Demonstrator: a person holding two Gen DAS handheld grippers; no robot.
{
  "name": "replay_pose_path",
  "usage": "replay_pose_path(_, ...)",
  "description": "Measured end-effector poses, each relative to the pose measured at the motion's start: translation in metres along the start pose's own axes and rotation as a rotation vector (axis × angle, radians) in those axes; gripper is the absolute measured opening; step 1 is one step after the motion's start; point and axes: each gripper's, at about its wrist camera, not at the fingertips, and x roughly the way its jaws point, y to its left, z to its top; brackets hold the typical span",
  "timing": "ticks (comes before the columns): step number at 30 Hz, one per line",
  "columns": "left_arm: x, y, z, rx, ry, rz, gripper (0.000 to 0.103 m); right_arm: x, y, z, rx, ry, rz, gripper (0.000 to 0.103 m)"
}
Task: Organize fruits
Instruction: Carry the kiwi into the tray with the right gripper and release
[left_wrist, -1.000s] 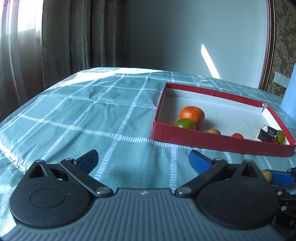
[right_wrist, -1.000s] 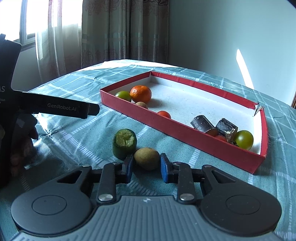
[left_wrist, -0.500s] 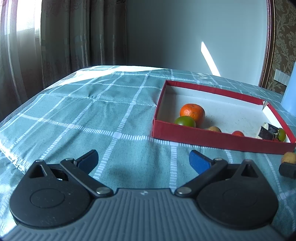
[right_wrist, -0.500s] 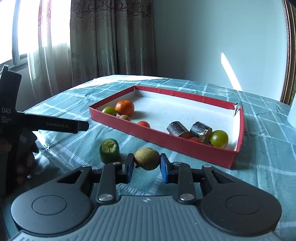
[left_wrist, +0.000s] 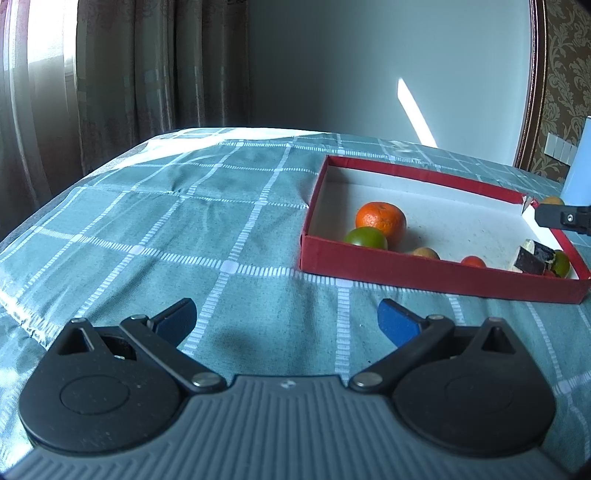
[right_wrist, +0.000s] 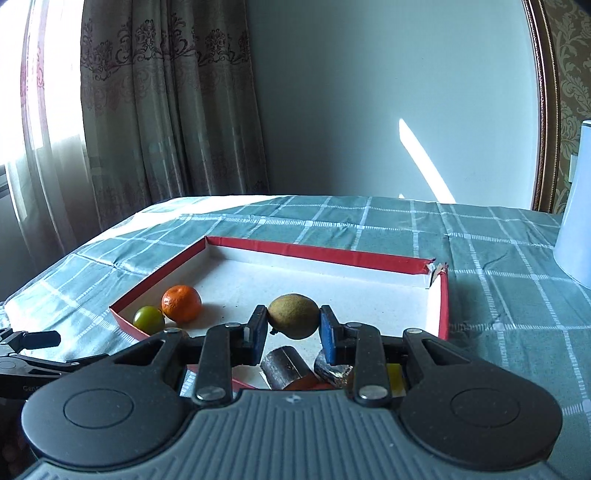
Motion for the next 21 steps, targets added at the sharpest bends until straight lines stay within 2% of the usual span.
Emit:
replay_pose_path(4, 0.0, 0.0, 0.0, 0.0, 0.001, -0.004, 0.103, 0.024, 0.016, 0.0, -0.036, 0.023, -0.007, 0.029)
replay_pose_path(10, 0.0, -0.001, 0.0, 0.003, 0.001, -0.015, 0.103, 0.054, 0.017, -0.005, -0.047, 0.069, -0.04, 0.029)
replay_pose_path(21, 0.001, -0.002, 0.0, 0.008, 0.007, -0.025, 0.103, 0.07, 0.027, -0.01, -0.085, 0.098, -0.029, 0.029)
